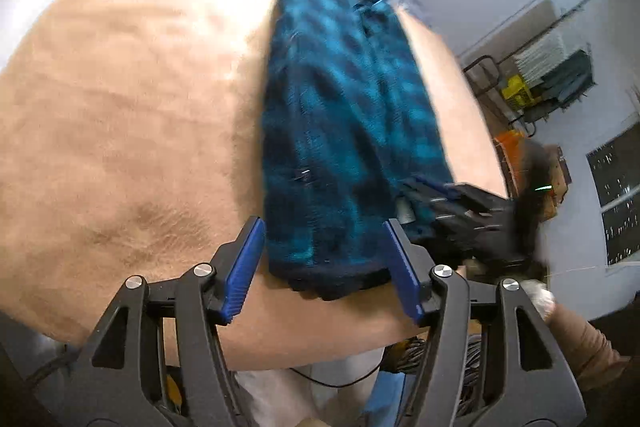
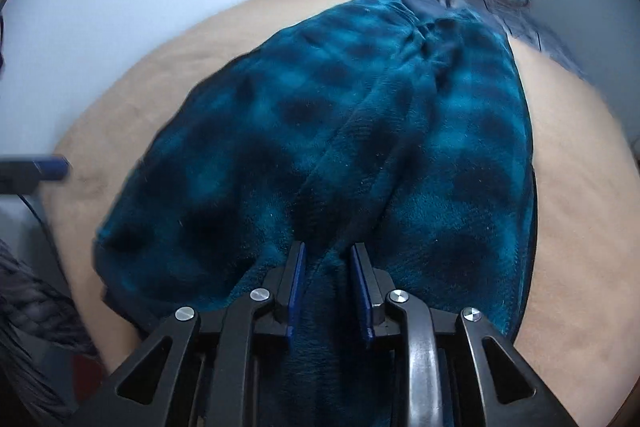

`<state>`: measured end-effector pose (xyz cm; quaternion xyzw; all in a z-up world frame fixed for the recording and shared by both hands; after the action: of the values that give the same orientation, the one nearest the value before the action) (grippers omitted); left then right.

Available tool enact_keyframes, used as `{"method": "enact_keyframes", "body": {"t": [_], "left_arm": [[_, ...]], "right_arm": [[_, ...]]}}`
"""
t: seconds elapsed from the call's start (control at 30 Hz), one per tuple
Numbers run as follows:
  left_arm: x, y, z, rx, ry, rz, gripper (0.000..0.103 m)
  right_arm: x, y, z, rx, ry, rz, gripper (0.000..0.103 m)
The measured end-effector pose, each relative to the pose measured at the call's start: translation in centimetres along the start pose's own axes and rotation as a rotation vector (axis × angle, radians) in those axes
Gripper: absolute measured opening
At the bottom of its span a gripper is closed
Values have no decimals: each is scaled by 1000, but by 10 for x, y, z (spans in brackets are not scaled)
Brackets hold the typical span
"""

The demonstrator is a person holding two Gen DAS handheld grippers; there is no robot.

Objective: Fold large clothes
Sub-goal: 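Fold the shirt over lengthwise with both tools, then open them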

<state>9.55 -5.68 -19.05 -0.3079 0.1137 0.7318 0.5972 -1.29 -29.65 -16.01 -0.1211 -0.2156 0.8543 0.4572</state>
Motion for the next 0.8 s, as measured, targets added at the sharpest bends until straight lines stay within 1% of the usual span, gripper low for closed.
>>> {"method": "enact_keyframes", "body": {"t": [0.03, 0.1, 0.13, 0.2, 0.27, 0.33, 0.43, 0.47, 0.5, 0.53, 0.57, 0.6, 0.63, 0.7, 0.73, 0.8], "left_arm": [[5, -1, -5, 16, -7, 9, 62], [11, -2, -15, 42, -13, 40, 62], [15, -2, -19, 55, -11, 61, 62], [20, 0, -29, 91, 20, 105, 62], [22, 5, -36, 119, 39, 117, 62], [21, 9, -43, 146, 52, 123, 62], [21, 15, -50, 177, 71, 137, 62], [20, 16, -50, 174, 67, 135, 62], [19, 16, -52, 170, 58, 127, 56], [17, 15, -54, 170, 49, 120, 42], [17, 16, -55, 170, 34, 110, 36], [17, 16, -55, 164, 18, 98, 31], [16, 16, -55, 152, 6, 85, 25], [14, 18, -53, 130, -8, 53, 23], [13, 18, -54, 124, -13, 40, 23], [13, 20, -52, 110, -3, 34, 24]], "right_arm": [[-6, 0, 8, -6, -35, -37, 25], [-14, 3, 27, -30, -76, -80, 35], [-18, 5, 37, -41, -82, -93, 38], [-32, 14, 63, -82, -66, -139, 65], [-47, 27, 82, -115, -39, -207, 74], [-66, 42, 89, -113, -34, -276, 75], [-85, 68, 81, -79, -86, -384, 76], [-85, 76, 75, -71, -134, -422, 76], [-82, 82, 67, -61, -176, -448, 75], [-80, 88, 57, -43, -207, -468, 75], [-78, 91, 50, -31, -224, -474, 72], [-73, 95, 42, -8, -252, -477, 65], [-66, 98, 36, 11, -276, -472, 59], [-55, 92, 31, 14, -293, -440, 26], [-49, 87, 30, 23, -314, -417, 24], [-43, 87, 31, 41, -262, -355, 23]]}}
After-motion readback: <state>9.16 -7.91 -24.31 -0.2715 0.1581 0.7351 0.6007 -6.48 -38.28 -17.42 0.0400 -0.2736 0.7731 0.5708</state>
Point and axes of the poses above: each gripper's, at about its wrist camera, not at the fingertips, and z roughly against the way its jaws point, x to its left, y to its underside, the point moved 7 cm from there along -z, roughly the way its jaws point, and after that the axes turned 14 degrees about z, right-handed, at the moved point
